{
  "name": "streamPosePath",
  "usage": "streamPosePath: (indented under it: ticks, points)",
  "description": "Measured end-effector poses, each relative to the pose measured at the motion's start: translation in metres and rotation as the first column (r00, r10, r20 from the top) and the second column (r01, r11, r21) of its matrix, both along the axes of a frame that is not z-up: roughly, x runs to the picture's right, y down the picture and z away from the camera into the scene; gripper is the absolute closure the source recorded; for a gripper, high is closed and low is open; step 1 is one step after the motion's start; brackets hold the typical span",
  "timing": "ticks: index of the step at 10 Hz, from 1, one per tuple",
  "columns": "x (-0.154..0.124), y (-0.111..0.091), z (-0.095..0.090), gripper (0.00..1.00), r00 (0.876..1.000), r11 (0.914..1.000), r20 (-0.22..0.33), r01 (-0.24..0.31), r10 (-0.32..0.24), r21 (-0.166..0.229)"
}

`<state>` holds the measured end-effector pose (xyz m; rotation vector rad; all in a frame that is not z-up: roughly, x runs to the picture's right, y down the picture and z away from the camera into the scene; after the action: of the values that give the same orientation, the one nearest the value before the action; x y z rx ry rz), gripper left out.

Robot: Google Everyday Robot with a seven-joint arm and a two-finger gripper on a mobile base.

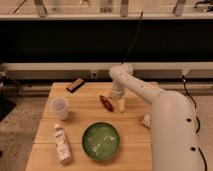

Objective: Place the pepper in the ceramic bowl

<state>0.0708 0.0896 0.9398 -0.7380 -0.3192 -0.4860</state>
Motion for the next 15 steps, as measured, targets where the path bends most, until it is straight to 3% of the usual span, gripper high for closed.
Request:
streamPosePath:
  ticks: [2, 5, 6, 7, 9, 10, 11, 15]
  points:
    - [-0.008, -0.02, -0.005, 0.2, 0.999, 0.9999, 0.043, 0.004, -0.005, 0.011]
    - [-0.017, -0.03, -0.009, 0.2, 0.994, 0.9997, 0.109, 0.009, -0.011, 0.024]
    - [-0.026, -0.031, -0.011, 0.2, 0.988, 0.9994, 0.154, 0.019, -0.023, 0.029]
    - [-0.035, -0.032, -0.012, 0.2, 0.976, 0.9984, 0.212, 0.04, -0.048, 0.04]
    - [-0.056, -0.029, -0.014, 0.2, 0.925, 0.9884, 0.351, 0.129, -0.149, 0.08]
    - [-0.063, -0.027, -0.014, 0.2, 0.901, 0.9817, 0.391, 0.165, -0.189, 0.096]
    - [-0.071, -0.024, -0.014, 0.2, 0.878, 0.9741, 0.423, 0.198, -0.226, 0.109]
    - [-0.074, -0.017, -0.012, 0.2, 0.829, 0.9434, 0.451, 0.3, -0.331, 0.141]
